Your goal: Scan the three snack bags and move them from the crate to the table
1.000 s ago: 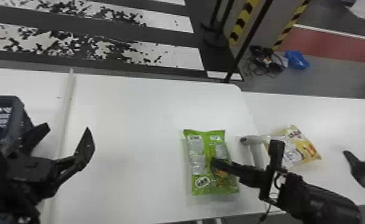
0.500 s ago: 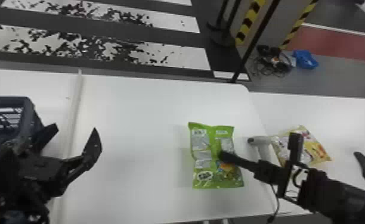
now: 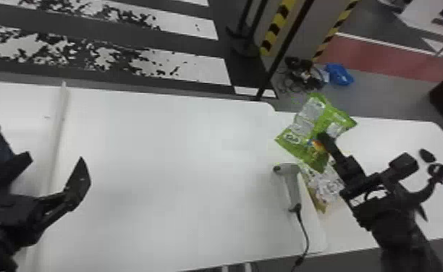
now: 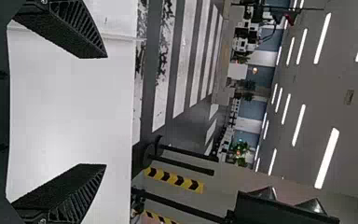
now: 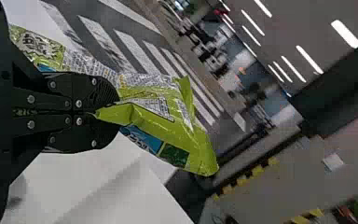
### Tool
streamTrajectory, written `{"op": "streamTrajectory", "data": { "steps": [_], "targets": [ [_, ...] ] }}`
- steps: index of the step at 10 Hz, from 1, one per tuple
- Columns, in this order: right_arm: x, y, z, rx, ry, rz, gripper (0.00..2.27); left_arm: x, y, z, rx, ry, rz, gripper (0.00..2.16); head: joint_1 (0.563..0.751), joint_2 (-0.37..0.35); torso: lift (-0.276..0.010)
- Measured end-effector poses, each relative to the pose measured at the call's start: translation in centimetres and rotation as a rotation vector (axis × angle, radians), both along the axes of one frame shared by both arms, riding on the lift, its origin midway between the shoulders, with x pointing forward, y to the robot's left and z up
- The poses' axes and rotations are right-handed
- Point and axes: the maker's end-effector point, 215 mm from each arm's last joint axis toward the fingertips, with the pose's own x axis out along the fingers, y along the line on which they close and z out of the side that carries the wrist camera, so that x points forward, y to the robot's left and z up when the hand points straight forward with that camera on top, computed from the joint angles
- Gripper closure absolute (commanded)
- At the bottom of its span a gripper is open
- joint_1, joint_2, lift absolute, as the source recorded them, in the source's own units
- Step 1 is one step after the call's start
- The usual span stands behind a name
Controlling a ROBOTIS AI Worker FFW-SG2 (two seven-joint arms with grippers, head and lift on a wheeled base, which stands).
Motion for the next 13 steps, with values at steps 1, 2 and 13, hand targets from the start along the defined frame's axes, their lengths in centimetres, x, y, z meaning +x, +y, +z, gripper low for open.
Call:
{"op": "streamTrajectory", "data": {
  "steps": [1, 2, 13],
  "targets": [
    [-0.3, -5.4, -0.5, -0.028, -0.002, -0.188, 2.24, 0.0, 0.0, -0.2, 0.002, 0.006, -0.002, 0.03, 0.695, -0.350, -0.062],
    [-1.0, -9.1, -1.6, -0.054, 0.028, -0.314, 2.24, 0.0, 0.0, -0.3, 0.004, 0.007, -0.003, 0.03, 0.695, -0.350, -0.062],
    [-3.2, -6.3, -6.4, -0.564, 0.543, -0.280, 0.07, 0.1, -1.2, -0.4, -0.003, 0.008, -0.024, 0.03, 0.695, -0.350, -0.062]
  ]
}}
